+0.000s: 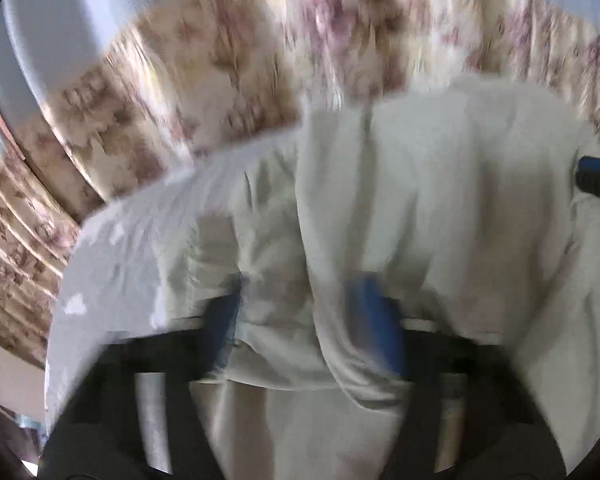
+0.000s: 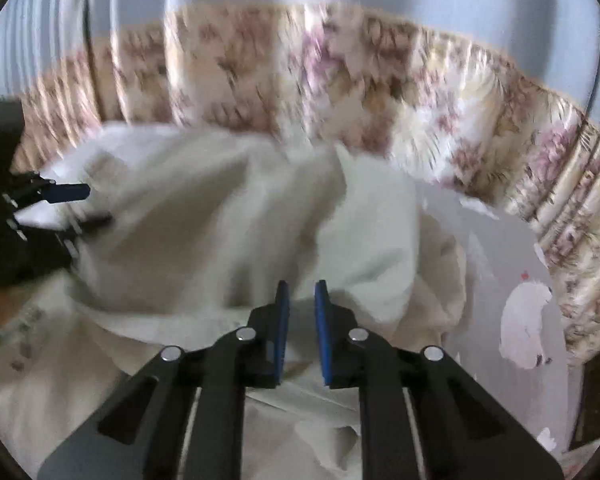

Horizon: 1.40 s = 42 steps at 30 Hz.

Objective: Fold large clothes

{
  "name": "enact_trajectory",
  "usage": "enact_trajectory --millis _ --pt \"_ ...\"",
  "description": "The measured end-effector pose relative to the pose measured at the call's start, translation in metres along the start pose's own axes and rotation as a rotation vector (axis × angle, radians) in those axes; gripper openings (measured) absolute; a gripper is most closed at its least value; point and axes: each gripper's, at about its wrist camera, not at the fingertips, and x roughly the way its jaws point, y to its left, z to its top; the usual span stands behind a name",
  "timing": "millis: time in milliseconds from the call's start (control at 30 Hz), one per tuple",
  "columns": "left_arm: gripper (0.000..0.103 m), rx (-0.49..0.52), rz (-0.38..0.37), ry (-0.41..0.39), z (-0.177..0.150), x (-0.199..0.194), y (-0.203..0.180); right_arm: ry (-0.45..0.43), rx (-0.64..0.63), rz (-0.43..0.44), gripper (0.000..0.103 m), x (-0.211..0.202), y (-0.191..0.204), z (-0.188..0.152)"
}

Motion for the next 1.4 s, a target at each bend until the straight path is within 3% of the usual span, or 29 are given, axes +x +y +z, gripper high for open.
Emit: enact_trajectory --millis 67,367,433,467,533,567,633,700,800,867,1000,1100,1167,1267,1367,1400 --pt "0.023 -0.061 -0.093 0.063 -0.004 0.016 0.014 0.04 0.001 -0.03 0.008 0.014 -0.006 -0.013" --pt "0.023 -0.099 -0.115 0.056 -0.001 0.02 0.021 0.06 0.065 -0.022 0.009 0.03 -0.019 -0.026" --pt "0.032 -0.109 -0.11 0.053 -0.001 0.02 0.022 0.034 0.085 0.013 0.012 0.021 -0.018 -0.023" --pt "0.035 -0.117 -0.106 0.05 -0.001 0.017 0.024 0.005 0.119 0.058 0.02 0.01 -0.021 -0.021" --pt "0.047 -0.152 -0.131 0.036 -0.002 0.008 0.036 -0.035 0.157 0.084 0.04 -0.001 -0.024 -0.014" --pt "0.05 -0.171 -0.144 0.029 -0.002 0.004 0.041 -0.06 0.17 0.061 0.055 -0.009 -0.027 -0.012" --pt "0.08 -0.198 -0.099 0.004 -0.003 -0.003 0.053 -0.09 0.162 0.003 0.057 -0.019 -0.031 -0.009" --pt "0.083 -0.217 -0.058 -0.034 -0.008 -0.011 0.065 -0.097 0.164 -0.018 0.063 -0.024 -0.034 -0.01" --pt "0.087 -0.247 -0.075 -0.019 -0.011 -0.004 0.079 -0.079 0.184 -0.014 0.067 -0.02 -0.04 -0.016" --pt "0.085 -0.264 -0.092 0.021 -0.01 0.011 0.084 -0.054 0.2 0.0 0.067 -0.01 -0.041 -0.019" --pt "0.045 -0.286 -0.183 0.064 -0.01 0.036 0.087 -0.036 0.202 0.033 0.067 0.0 -0.035 -0.024" --pt "0.027 -0.334 -0.256 0.048 -0.007 0.034 0.103 -0.041 0.192 0.046 0.067 0.0 -0.032 -0.021" --pt "0.024 -0.383 -0.29 0.022 -0.004 0.027 0.118 -0.059 0.187 0.046 0.067 -0.002 -0.029 -0.016" --pt "0.024 -0.424 -0.28 0.0 -0.002 0.023 0.134 -0.078 0.196 0.06 0.067 -0.004 -0.028 -0.009" --pt "0.04 -0.371 -0.229 0.036 -0.004 0.032 0.121 -0.069 0.212 0.114 0.067 -0.001 -0.024 -0.006" --pt "0.051 -0.336 -0.196 0.029 -0.006 0.028 0.113 -0.056 0.215 0.124 0.067 0.002 -0.022 -0.005"
